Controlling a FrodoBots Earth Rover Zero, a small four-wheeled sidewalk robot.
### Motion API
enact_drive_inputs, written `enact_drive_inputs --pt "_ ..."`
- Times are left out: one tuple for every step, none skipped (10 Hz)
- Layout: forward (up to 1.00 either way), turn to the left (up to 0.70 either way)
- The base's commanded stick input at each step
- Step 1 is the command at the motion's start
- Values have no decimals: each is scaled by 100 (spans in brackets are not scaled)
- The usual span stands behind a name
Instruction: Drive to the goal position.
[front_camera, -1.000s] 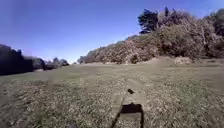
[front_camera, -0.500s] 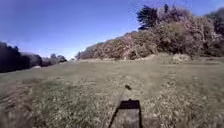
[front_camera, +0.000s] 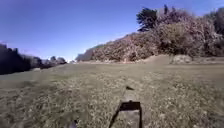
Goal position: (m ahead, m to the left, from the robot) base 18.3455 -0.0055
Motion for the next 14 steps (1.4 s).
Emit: enact_drive_inputs --pt "70 0" --pt "70 0" --pt "70 0" --pt "70 0" --pt "70 0" --pt "70 0" --pt "70 0" --pt "70 0" --pt "70 0" --pt "70 0" --pt "70 0" --pt "70 0" --pt "70 0" --pt "70 0"
